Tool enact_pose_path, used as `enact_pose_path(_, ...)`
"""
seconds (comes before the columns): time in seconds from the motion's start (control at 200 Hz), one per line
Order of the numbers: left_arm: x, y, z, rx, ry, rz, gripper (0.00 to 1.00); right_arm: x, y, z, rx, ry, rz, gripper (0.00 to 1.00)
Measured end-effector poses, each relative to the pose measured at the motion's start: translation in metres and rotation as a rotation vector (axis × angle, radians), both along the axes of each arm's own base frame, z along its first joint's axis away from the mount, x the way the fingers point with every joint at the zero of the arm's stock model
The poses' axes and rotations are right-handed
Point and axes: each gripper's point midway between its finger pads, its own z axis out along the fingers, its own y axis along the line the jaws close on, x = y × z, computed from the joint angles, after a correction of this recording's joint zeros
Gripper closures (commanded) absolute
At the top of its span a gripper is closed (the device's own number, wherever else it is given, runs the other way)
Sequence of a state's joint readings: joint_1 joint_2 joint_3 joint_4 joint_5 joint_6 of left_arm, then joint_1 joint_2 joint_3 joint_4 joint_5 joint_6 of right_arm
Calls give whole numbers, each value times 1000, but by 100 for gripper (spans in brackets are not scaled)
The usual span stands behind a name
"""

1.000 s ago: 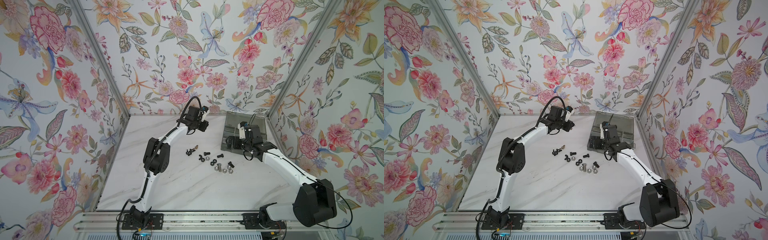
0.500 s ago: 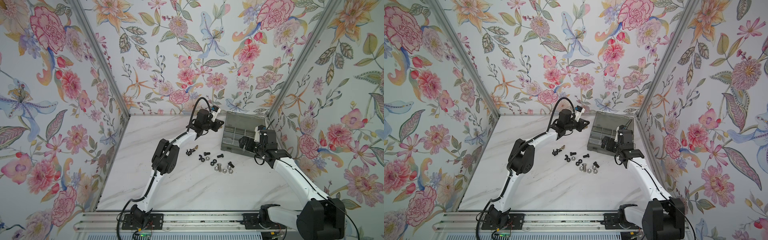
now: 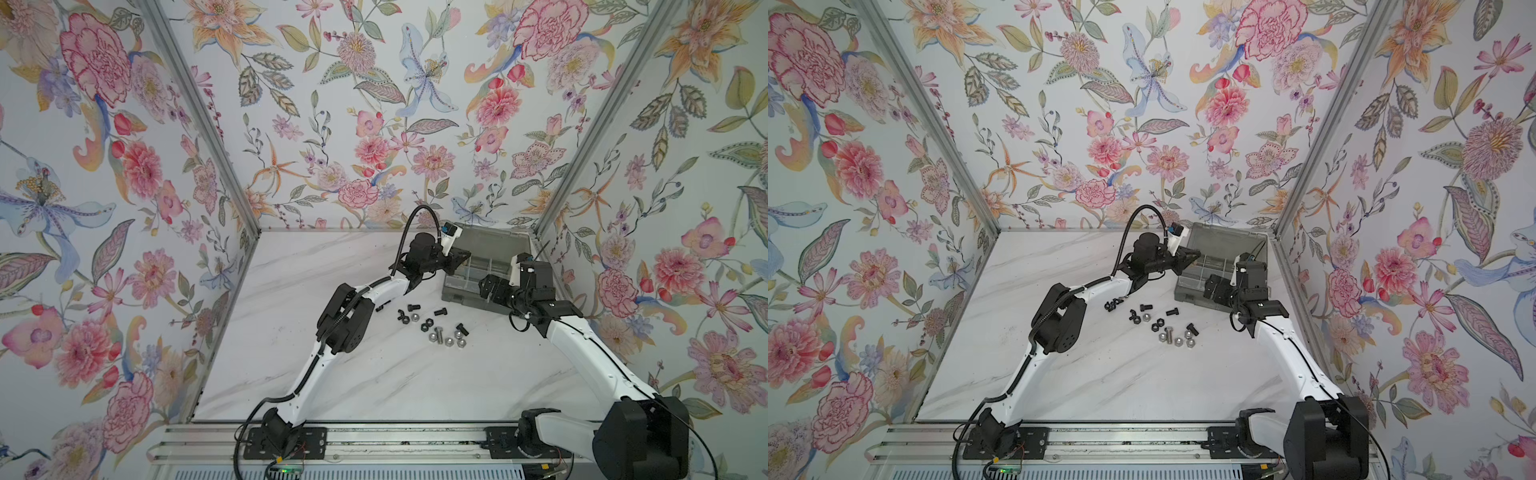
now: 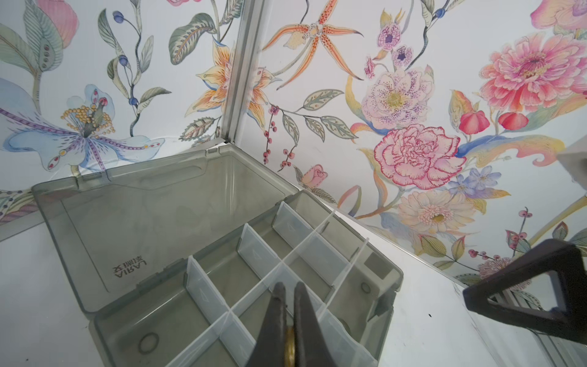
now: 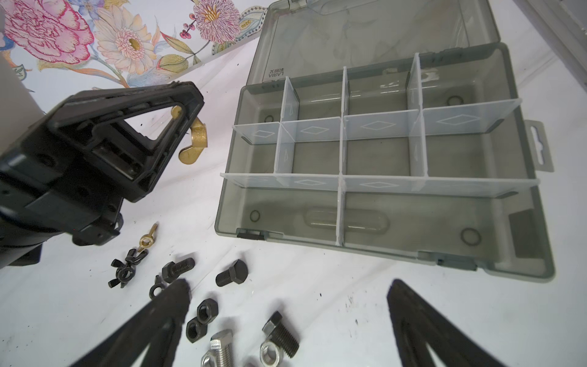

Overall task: Sort the screws and nuts into containers
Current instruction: Place the nut into the container.

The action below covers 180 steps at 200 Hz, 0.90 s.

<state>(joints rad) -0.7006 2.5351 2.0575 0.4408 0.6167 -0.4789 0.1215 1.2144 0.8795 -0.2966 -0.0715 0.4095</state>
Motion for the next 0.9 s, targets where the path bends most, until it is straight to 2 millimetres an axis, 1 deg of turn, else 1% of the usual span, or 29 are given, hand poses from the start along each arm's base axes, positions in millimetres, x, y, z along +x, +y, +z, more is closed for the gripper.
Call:
enact_pose_path(0.05,2,-1,-7,1,0,6,100,0,0,0,0,0,0,1)
enact_pose_path(0.23,9,0,-45,39,36,31,100,-1,-1,-3,-1,6,-2,1)
enact_pose_path(0.38,14,3,-65,61,56,53,100,-2,-1,-5,-1,11,-2,1)
enact_pose_path(0.48,19,6,-66,61,48,68,100,-2,-1,-5,1,11,-2,1)
enact_pose_path(0.601,25,9,-62,59,33,88,100,-2,-2,-5,1,11,-3,1)
enact_pose_path(0.826,31,6,-52,44,4,93,100,-2,-1,-5,4,12,0,1)
enact_pose_path(0.901,32,6,-53,46,2,92,100,-2,-1,-5,4,12,1,1)
